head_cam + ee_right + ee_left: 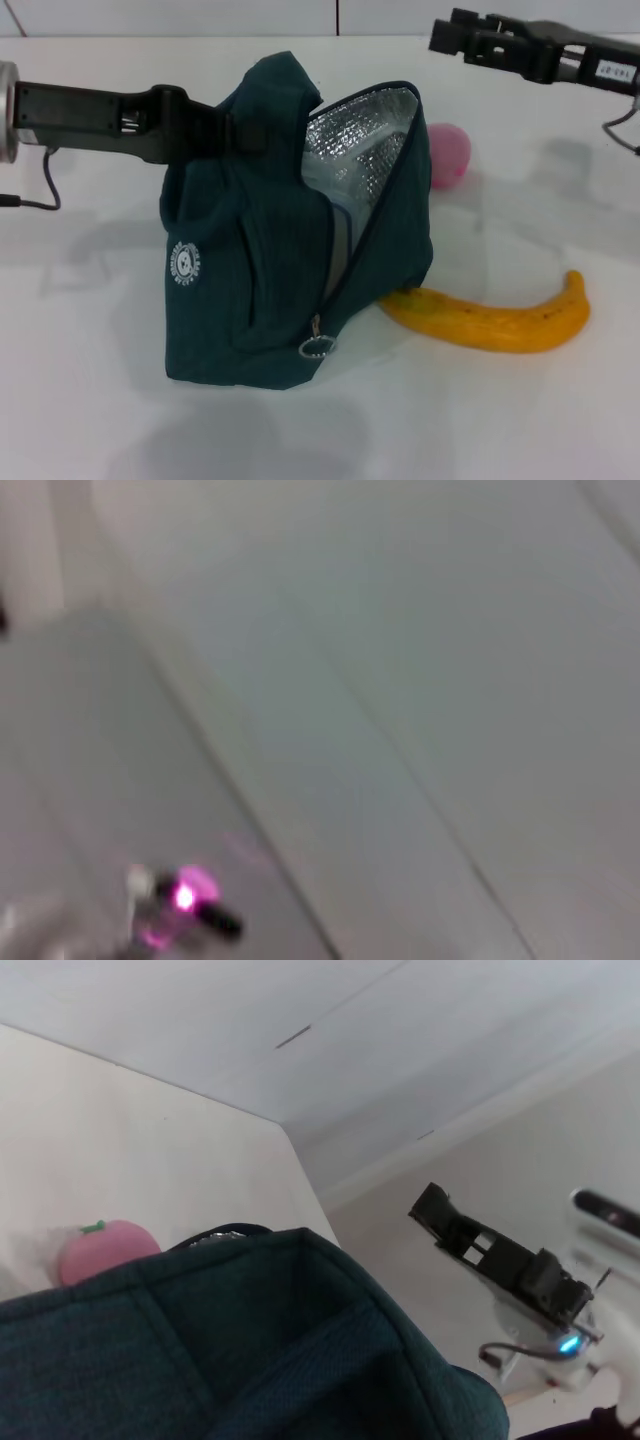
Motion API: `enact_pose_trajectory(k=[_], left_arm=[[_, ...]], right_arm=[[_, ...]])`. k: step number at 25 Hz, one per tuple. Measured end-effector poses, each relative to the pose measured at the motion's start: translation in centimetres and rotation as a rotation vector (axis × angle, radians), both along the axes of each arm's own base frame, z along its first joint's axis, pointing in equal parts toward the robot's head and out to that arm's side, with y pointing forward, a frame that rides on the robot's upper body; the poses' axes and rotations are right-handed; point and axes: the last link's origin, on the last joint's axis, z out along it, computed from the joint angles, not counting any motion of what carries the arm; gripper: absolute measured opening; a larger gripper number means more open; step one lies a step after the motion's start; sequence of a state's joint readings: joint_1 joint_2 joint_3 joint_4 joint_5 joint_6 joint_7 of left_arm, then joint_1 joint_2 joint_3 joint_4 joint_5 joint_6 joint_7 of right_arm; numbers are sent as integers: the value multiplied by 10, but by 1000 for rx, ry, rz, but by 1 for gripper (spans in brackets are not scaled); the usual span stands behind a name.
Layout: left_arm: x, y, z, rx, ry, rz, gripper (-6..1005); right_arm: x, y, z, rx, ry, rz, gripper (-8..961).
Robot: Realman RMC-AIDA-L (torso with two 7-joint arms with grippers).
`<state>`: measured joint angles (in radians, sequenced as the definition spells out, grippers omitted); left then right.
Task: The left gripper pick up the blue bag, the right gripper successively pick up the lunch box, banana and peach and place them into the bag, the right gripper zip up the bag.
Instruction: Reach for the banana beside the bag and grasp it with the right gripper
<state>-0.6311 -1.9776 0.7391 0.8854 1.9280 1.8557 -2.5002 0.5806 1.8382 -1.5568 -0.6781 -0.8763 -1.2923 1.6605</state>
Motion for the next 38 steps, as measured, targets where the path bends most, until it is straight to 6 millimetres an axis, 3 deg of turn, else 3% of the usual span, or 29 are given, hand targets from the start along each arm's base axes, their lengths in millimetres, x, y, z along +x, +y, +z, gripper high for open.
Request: enact_pose_trajectory(k=[5, 11, 18, 29, 38], left_arm=[[1, 0, 0, -1, 1, -4, 40], [2, 1, 1, 2, 1, -7, 40], [4, 3, 1, 4, 2, -12, 40], [7, 6, 2, 15, -7, -20, 40], [8, 6, 3, 18, -9, -23, 40]], right_arm=[[-22, 6, 23, 40, -326, 36, 807], [-45, -1, 59, -42, -645, -12, 807], [-51, -12, 81, -175, -959, -85, 808], [-47, -27, 38, -378, -1226, 222, 805], [-47, -31, -1, -353, -1281, 420, 801]])
